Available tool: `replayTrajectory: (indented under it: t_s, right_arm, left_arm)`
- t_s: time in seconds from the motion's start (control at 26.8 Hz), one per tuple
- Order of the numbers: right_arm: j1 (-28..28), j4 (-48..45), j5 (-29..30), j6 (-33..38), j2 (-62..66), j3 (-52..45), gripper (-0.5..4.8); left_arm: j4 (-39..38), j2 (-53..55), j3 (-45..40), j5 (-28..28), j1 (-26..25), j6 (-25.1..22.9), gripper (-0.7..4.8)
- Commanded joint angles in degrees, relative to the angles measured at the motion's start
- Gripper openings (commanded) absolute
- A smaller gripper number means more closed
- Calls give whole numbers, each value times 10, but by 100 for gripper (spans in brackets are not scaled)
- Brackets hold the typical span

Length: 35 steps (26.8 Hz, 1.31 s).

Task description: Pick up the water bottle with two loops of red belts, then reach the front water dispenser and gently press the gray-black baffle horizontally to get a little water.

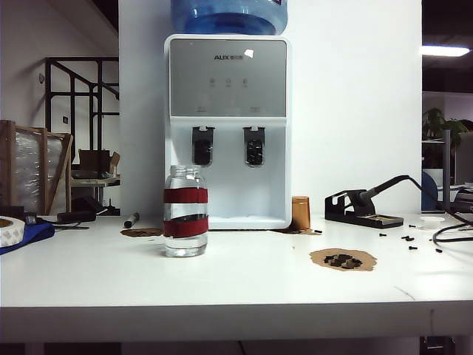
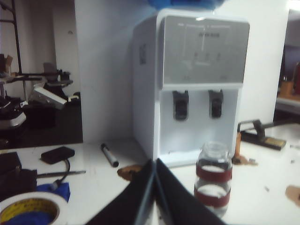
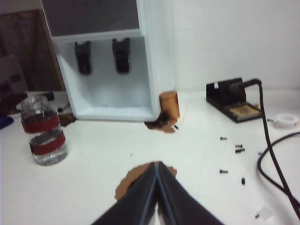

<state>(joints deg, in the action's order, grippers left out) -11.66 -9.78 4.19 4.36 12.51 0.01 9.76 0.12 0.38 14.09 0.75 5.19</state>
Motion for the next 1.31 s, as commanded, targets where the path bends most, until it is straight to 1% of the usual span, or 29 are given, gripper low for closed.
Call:
replayTrajectory:
  t_s: [0.04, 0.15, 0.26, 0.34, 0.41, 0.52, 0.56, 0.6, 0.67, 0.71, 0.75, 0.78, 0.82, 0.86, 0.9, 0.93, 0.97, 1.04, 1.08, 1.12, 1.16, 1.23, 1.27, 1.31]
  right_arm:
    - [0, -37, 7, 2, -1, 1, -2]
    - [0, -37, 7, 1, -2, 1, -2]
    - [1, -37, 7, 1, -2, 1, -2]
    - [0, -37, 7, 1, -2, 1, -2]
    - [0, -37, 8, 3, -2, 1, -2]
    - [0, -42, 47, 19, -2, 5, -1]
    - [0, -48, 69, 24, -2, 12, -1]
    - [0, -51, 82, 28, -2, 19, -1]
    - [0, -56, 90, 40, -2, 46, -1]
    - [0, -55, 93, 45, -1, 63, 3]
    - [1, -50, 93, 47, 3, 82, 11]
    - [2, -37, 96, 46, 10, 104, 29]
    - [2, -19, 109, 43, 20, 128, 69]
    - [2, -4, 122, 34, 32, 151, 126]
    - [2, 20, 169, 17, 69, 195, 227]
    - [2, 37, 209, 14, 95, 223, 225]
    - [2, 58, 236, 14, 140, 260, 225]
    - [2, 87, 267, 14, 190, 303, 230]
    - [2, 104, 299, 14, 236, 342, 292]
    - [2, 109, 307, 14, 254, 356, 315]
    - [2, 114, 321, 12, 270, 370, 316]
    - [2, 119, 342, -1, 301, 396, 320]
    - [2, 120, 364, -7, 313, 405, 324]
    - [2, 118, 379, -17, 328, 414, 344]
  left_arm:
    - [68, 3, 15, -15, -1, 41, 29]
    - [91, 11, 48, -9, 0, 73, 32]
    - [98, 50, 96, -9, 2, 74, 33]
    - [105, 93, 129, -10, 2, 74, 33]
    - [130, 158, 171, -10, 2, 78, 33]
    - [174, 266, 234, -6, 2, 92, 33]
    - [190, 315, 263, -7, 2, 95, 44]
    - [197, 355, 287, -10, 2, 103, 68]
    - [199, 438, 332, -6, 2, 105, 79]
    - [199, 480, 350, -5, 2, 104, 95]
    - [206, 530, 366, 5, 2, 101, 134]
    - [220, 569, 373, 19, 1, 97, 181]
    - [243, 604, 375, 34, 0, 85, 225]
    - [267, 638, 374, 47, -3, 69, 265]
    - [294, 699, 374, 71, -7, 35, 319]
    - [313, 738, 374, 91, -10, 18, 343]
    - [331, 787, 373, 126, -19, -5, 347]
    - [355, 837, 373, 179, -35, -12, 350]
    - [391, 882, 373, 259, -53, -14, 419]
    - [410, 901, 371, 306, -64, -14, 456]
    - [421, 916, 370, 334, -69, -18, 479]
    - [426, 943, 370, 379, -75, -40, 479]
    - [426, 956, 370, 390, -76, -53, 479]
    - [426, 967, 369, 408, -77, -59, 479]
